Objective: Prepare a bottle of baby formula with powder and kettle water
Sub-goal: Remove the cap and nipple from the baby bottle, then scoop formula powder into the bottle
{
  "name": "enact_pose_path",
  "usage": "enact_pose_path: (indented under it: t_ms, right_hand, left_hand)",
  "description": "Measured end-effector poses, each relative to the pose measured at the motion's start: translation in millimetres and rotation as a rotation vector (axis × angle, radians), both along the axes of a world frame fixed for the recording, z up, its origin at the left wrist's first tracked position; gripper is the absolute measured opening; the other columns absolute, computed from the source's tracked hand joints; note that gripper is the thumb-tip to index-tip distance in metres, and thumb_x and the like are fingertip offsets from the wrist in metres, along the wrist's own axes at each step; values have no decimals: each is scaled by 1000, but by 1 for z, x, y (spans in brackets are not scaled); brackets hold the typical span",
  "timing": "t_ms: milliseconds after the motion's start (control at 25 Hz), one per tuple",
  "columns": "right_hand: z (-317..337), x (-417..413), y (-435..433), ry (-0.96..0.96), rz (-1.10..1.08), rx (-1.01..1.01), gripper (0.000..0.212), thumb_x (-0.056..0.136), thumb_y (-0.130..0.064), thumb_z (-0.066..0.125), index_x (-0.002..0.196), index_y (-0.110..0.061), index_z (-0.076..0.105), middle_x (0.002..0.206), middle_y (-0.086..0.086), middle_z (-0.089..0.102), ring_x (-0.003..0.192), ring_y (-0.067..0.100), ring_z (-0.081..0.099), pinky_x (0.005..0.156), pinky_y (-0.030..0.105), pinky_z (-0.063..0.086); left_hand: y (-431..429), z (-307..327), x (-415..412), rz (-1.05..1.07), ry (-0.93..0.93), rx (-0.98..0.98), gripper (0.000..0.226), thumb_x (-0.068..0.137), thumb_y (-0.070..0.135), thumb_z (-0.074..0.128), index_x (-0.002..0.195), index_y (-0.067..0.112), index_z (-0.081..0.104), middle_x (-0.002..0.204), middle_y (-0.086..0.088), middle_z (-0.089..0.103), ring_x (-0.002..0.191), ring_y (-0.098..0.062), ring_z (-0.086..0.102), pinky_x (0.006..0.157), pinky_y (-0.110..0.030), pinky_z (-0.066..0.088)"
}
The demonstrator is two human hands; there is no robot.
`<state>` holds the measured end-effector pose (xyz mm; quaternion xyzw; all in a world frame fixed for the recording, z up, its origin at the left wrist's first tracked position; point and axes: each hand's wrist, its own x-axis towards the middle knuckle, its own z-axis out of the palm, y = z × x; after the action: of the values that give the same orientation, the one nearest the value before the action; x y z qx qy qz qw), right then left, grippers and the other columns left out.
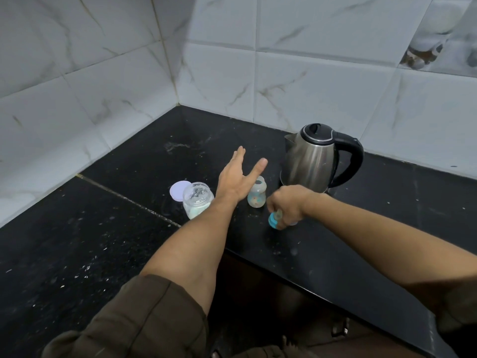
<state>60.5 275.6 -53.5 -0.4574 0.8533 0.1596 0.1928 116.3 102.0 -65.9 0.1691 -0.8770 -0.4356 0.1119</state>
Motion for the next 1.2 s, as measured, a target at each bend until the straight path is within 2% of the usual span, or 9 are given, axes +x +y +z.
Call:
enact_pose_path:
  t_ms: [280, 440, 560, 640, 720, 840, 960, 1080, 1200]
  right_hand:
    - [-30, 11, -8, -16, 121, 131, 56, 80, -47, 83, 127, -24, 62, 119, 4, 66, 101, 24, 65, 81, 40, 58]
    - [-26, 7, -13, -28, 149, 138, 61, 78, -58, 81, 125, -25, 63, 113, 0, 67, 98, 21, 65, 77, 36, 57]
    - [2, 1, -31, -3, 141, -51, 46, 85, -65, 69, 110, -27, 65, 96, -5, 66, 86, 16, 63, 67, 32, 51]
    - [27, -1, -52, -4, 117, -261, 28, 91, -56, 67, 100, -29, 66, 93, -7, 67, 87, 17, 63, 71, 34, 53]
    - [47, -1, -77, -15, 81, -454, 10, 95, -38, 64, 98, -29, 68, 89, -11, 68, 92, 18, 65, 77, 36, 54]
    - [65, 3, -109, 3, 81, -576, 22, 95, -20, 56, 109, -27, 72, 100, -10, 67, 103, 21, 64, 82, 37, 54]
    - [64, 10, -132, 8, 136, -560, 32, 94, -14, 51, 114, -27, 73, 122, -3, 66, 111, 23, 60, 86, 39, 52]
    - [58, 18, -145, -36, 210, -498, 35, 91, -14, 51, 112, -28, 74, 119, -5, 70, 108, 22, 63, 87, 40, 55]
    - [50, 21, -155, -69, 264, -401, 37, 88, -12, 50, 112, -28, 74, 111, -9, 69, 104, 20, 63, 83, 39, 55]
  left_hand:
    - [-10, 1, 3, 70, 132, -201, 84, 97, 74, 35, 161, 20, 34, 165, 1, 38, 156, -14, 25, 124, -39, 27]
    - [-22, 3, 6, 103, 155, -233, 75, 101, 66, 36, 159, 19, 38, 162, 2, 44, 154, -15, 31, 123, -40, 30]
    - [-44, 11, 17, 148, 195, -286, 73, 100, 65, 36, 156, 19, 43, 156, 3, 51, 147, -18, 41, 119, -41, 36]
    - [-64, 16, 30, 213, 202, -301, 74, 100, 67, 36, 155, 19, 46, 153, 3, 54, 144, -18, 45, 117, -38, 37]
    - [-84, 21, 45, 263, 170, -314, 81, 96, 76, 33, 153, 20, 47, 151, 3, 56, 142, -18, 46, 115, -38, 38]
    - [-106, 22, 70, 267, 82, -301, 96, 84, 87, 38, 153, 21, 47, 149, 3, 57, 139, -19, 48, 113, -39, 39]
    - [-120, 11, 98, 220, -70, -234, 112, 66, 88, 65, 155, 24, 43, 151, 6, 55, 140, -18, 48, 115, -41, 39]
    - [-126, -9, 117, 160, -227, -216, 131, 44, 86, 82, 154, 26, 43, 149, 8, 56, 135, -18, 53, 113, -43, 44]
    - [-124, -26, 121, 119, -282, -197, 117, 41, 73, 92, 143, 31, 51, 130, 13, 64, 118, -13, 61, 98, -35, 51]
